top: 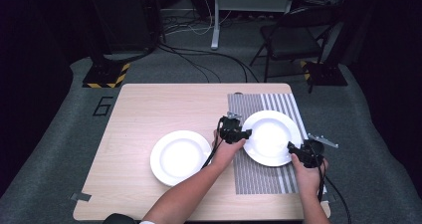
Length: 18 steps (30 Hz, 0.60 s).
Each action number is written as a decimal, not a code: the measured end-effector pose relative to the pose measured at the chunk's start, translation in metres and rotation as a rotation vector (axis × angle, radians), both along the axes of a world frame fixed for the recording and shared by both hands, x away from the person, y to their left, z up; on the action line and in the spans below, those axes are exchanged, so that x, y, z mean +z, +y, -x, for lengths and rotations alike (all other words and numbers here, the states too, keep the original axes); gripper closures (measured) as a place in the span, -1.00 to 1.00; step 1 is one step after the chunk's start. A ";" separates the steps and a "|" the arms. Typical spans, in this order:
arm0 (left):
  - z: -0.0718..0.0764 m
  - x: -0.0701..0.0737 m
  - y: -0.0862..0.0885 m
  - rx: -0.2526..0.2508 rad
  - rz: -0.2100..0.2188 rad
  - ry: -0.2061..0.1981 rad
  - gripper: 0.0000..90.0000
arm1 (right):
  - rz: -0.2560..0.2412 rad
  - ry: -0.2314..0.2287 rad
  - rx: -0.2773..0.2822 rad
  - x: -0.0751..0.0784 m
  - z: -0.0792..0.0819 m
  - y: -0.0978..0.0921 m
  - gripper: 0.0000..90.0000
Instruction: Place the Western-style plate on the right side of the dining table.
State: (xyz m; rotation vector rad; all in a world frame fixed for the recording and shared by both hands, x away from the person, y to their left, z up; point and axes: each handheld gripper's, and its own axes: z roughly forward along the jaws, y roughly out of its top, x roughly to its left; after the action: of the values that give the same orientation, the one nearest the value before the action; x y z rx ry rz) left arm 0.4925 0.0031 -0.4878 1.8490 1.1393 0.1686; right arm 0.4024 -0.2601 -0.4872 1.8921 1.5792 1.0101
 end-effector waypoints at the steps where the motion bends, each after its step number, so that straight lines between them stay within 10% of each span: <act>1: 0.000 -0.001 0.000 0.003 0.001 0.003 0.29 | 0.001 0.001 -0.002 0.000 -0.001 0.000 0.16; 18: -0.006 -0.011 -0.003 0.009 -0.009 0.020 0.29 | 0.013 0.014 -0.012 -0.007 -0.009 0.001 0.16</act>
State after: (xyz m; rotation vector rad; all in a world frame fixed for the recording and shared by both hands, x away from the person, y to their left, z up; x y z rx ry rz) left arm 0.4988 0.0005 -0.4991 1.8580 1.1625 0.1613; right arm 0.4112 -0.2595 -0.4940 1.9016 1.5773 0.9812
